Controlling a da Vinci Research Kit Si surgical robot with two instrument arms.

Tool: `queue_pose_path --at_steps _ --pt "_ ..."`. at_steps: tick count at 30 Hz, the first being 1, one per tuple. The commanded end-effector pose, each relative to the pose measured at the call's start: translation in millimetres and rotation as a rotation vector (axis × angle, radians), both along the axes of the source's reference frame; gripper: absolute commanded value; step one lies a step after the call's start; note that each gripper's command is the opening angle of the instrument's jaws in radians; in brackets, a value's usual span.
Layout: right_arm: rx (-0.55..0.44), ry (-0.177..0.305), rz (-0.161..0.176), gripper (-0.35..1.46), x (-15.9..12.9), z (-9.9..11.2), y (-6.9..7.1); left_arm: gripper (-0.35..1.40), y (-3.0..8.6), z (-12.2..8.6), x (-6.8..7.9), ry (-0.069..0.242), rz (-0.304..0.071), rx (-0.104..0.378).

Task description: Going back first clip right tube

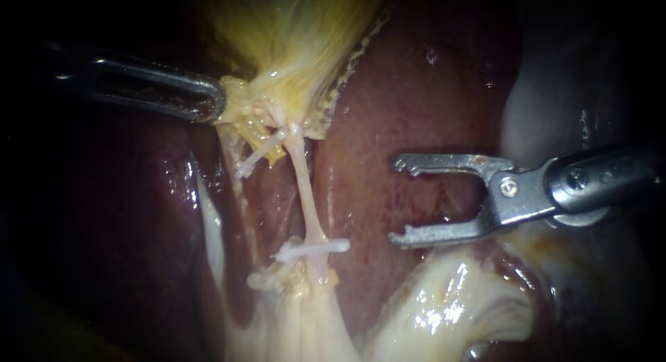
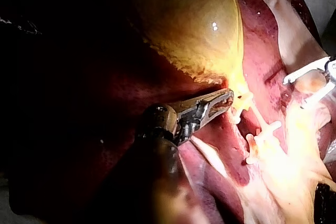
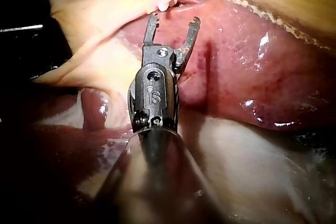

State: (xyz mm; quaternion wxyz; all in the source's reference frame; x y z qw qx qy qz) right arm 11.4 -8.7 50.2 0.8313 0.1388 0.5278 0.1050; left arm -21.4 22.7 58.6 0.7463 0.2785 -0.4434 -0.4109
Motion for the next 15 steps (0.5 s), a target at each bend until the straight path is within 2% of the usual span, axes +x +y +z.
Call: queue_pose_path --at_steps 1,5,10,15 --pt "0.002 0.002 -0.003 0.5 0.0 0.0 0.0 -0.35 -0.1 0.3 -0.3 0.003 -0.002 -0.002" --pt "-0.001 0.006 -0.011 0.5 -0.2 0.0 -0.1 -0.35 -0.8 1.6 -1.4 0.009 -0.007 -0.011" --pt "0.0 0.007 -0.013 0.5 -0.2 0.0 -0.1 -0.35 -1.5 3.8 -3.0 0.0 0.003 -0.013" --pt "-0.001 0.008 -0.013 0.5 -0.2 0.1 -0.1 -0.35 -1.5 5.0 -3.4 0.002 0.007 -0.016"
